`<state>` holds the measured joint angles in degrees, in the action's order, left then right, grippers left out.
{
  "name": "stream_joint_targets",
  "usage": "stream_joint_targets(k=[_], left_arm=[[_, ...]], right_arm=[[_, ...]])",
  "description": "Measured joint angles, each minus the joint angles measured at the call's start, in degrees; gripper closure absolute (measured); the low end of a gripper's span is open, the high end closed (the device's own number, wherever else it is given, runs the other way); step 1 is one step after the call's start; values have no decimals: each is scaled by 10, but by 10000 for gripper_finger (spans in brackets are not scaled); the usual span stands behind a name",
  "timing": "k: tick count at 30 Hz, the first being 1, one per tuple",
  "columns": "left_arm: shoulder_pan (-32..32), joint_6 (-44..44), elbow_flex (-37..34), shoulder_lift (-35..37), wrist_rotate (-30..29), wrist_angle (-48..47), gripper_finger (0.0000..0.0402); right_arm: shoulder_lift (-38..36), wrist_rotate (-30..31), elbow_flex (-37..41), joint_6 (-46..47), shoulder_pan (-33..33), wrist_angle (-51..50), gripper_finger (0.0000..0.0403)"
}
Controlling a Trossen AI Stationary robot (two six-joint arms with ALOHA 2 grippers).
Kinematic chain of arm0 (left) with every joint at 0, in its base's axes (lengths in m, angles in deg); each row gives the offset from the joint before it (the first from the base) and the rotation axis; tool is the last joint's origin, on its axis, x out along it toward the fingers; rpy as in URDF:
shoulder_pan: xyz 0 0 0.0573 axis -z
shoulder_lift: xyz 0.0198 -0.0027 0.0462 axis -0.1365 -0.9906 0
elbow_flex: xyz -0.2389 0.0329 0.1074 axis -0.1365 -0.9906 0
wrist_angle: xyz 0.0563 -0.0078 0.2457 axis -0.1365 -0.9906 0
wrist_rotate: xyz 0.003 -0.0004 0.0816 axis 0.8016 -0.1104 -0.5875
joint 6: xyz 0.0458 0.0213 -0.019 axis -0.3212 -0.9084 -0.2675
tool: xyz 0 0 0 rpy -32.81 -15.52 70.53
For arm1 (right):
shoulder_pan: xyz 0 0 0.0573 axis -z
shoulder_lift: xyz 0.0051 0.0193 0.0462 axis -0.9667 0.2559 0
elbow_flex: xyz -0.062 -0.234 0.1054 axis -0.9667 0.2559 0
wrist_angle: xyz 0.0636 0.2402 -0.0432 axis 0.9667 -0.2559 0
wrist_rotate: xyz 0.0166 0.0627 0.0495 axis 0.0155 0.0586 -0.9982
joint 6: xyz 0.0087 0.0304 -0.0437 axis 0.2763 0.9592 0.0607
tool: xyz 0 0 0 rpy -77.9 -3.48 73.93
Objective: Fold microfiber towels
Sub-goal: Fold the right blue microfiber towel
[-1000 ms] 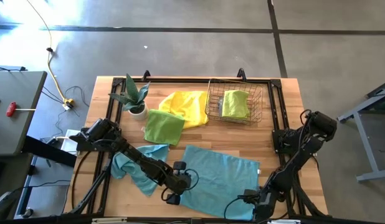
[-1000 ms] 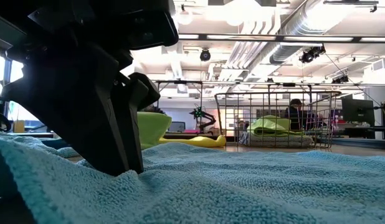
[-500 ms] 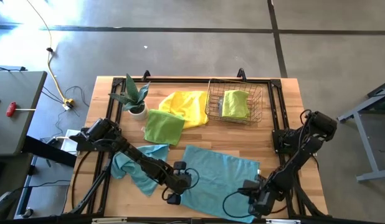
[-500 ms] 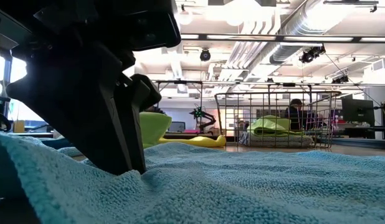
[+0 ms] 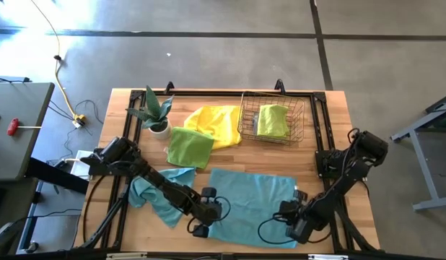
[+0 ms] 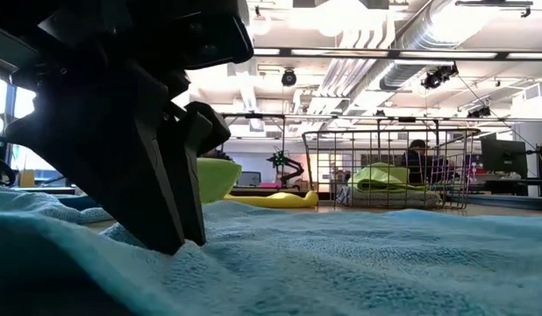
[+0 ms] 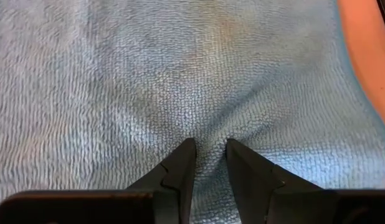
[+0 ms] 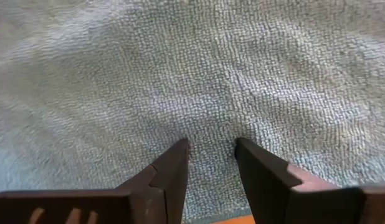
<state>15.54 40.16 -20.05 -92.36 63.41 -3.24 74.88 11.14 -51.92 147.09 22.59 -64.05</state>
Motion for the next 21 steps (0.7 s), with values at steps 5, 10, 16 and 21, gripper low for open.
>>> stream_joint_targets(k=[5, 10, 16, 21], left_arm=[[-21, -19, 0, 0, -13, -5, 316], [-43, -26, 1, 1, -16, -22, 316], [-56, -38, 1, 5, 6, -30, 316], [-61, -13, 0, 21, 11, -44, 316]], right_arm=[[0, 3, 0, -55, 33, -60, 270], [1, 4, 0, -116, 76, -112, 270], [2, 8, 2, -195, 130, -155, 270], [-2, 3, 2, -245, 160, -154, 270]])
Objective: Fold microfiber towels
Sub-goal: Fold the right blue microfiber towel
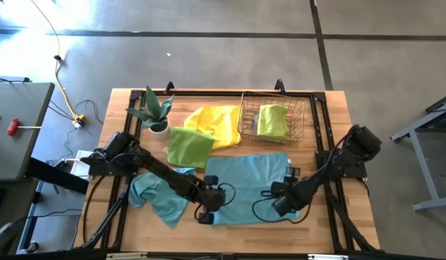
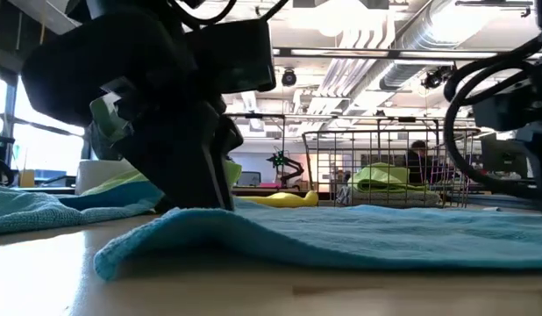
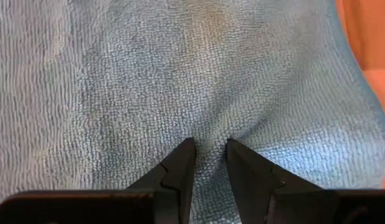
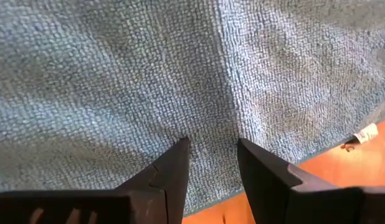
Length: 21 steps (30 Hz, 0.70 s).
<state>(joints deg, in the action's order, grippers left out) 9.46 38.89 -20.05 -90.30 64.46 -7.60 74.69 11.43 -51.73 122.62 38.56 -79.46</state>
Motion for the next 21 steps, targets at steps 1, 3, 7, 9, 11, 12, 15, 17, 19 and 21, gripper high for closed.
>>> stream_joint_targets(k=[1, 3, 7, 9, 11, 12, 15, 17, 19, 21], left_arm=[[0, 8, 2, 4, 4, -3, 316], [0, 11, 0, 19, 11, -18, 316], [3, 17, 2, 51, -14, -20, 316], [4, 18, 1, 52, -30, -21, 316], [3, 22, -5, 50, -38, -30, 316], [2, 22, -6, 50, -43, -29, 316], [-3, 23, -19, 52, -62, -25, 316], [-6, 29, -22, 51, -72, -40, 316], [-9, 31, -20, 52, -79, -42, 316], [-9, 33, -20, 52, -81, -47, 316]], right_arm=[[-4, -5, 1, -3, 2, 1, 270], [-21, -12, 3, -8, 3, 4, 270], [-75, 0, 5, 5, -3, 10, 270], [-101, 12, 21, 27, -11, 26, 270], [-127, 17, 47, 61, -21, 54, 270], [-140, 17, 64, 83, -27, 72, 270], [-181, 17, 113, 167, -48, 129, 270], [-207, 22, 141, 233, -61, 169, 270], [-227, 36, 161, 297, -73, 213, 270], [-239, 41, 177, 345, -86, 247, 270]])
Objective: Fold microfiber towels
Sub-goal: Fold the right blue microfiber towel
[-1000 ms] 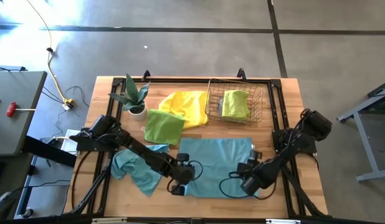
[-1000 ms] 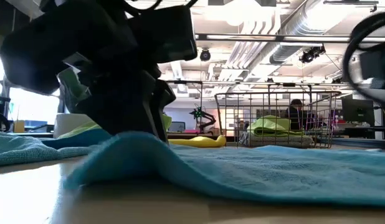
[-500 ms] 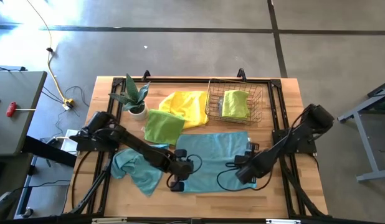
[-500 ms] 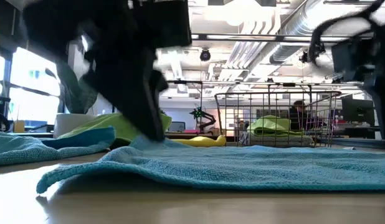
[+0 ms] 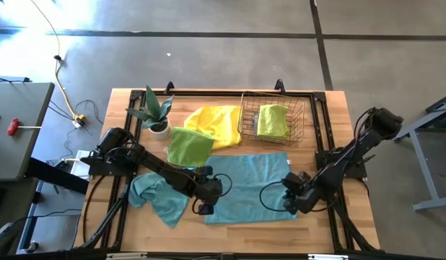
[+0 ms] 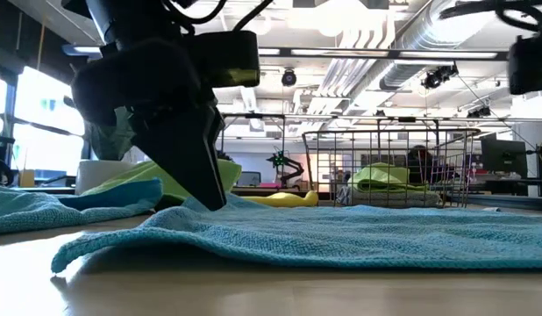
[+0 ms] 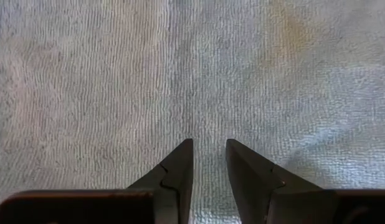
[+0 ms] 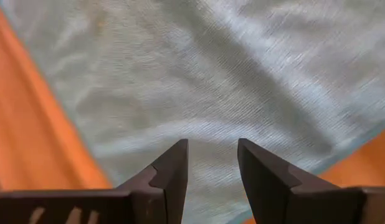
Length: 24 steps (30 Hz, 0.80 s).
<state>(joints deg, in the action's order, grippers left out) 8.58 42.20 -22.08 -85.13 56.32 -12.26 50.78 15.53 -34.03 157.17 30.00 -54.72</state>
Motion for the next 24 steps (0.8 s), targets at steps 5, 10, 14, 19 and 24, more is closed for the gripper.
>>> stream_joint_targets(k=[5, 10, 14, 19, 24], left_arm=[[1, 8, 0, 0, 0, -4, 316], [1, 9, 1, -5, -11, -3, 316], [-3, 14, 1, -21, -10, -1, 316], [-2, 23, 3, -32, -2, 8, 316], [4, 44, 3, -33, -3, 9, 316]], right_arm=[[0, -21, 3, 80, -27, 19, 264], [0, -42, -9, 116, -37, -26, 240], [0, -39, -8, 180, -36, -109, 225], [0, -35, -8, 230, -31, -139, 221], [0, -20, -8, 228, -11, -137, 221]])
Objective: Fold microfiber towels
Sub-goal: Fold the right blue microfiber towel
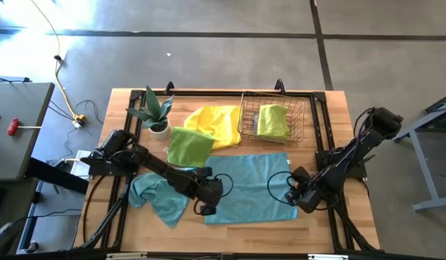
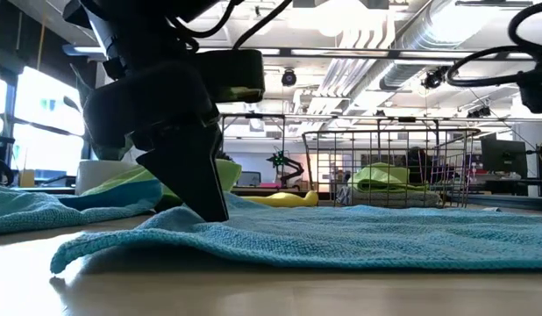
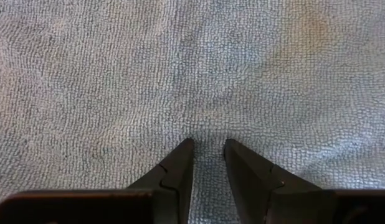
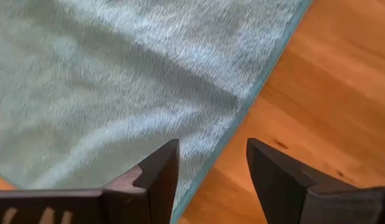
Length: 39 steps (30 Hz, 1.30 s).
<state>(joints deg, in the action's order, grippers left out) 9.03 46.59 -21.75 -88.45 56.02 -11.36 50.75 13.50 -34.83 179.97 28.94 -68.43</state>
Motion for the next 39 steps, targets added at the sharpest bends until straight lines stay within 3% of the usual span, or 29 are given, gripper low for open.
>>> stream_joint_targets(k=[23, 39], left_arm=[[20, 35, -2, -3, -24, 19, 316], [20, 35, -2, -3, -25, 21, 316]], right_arm=[[2, 4, 0, -3, 16, -10, 221], [69, -18, -1, -4, 16, 43, 221]])
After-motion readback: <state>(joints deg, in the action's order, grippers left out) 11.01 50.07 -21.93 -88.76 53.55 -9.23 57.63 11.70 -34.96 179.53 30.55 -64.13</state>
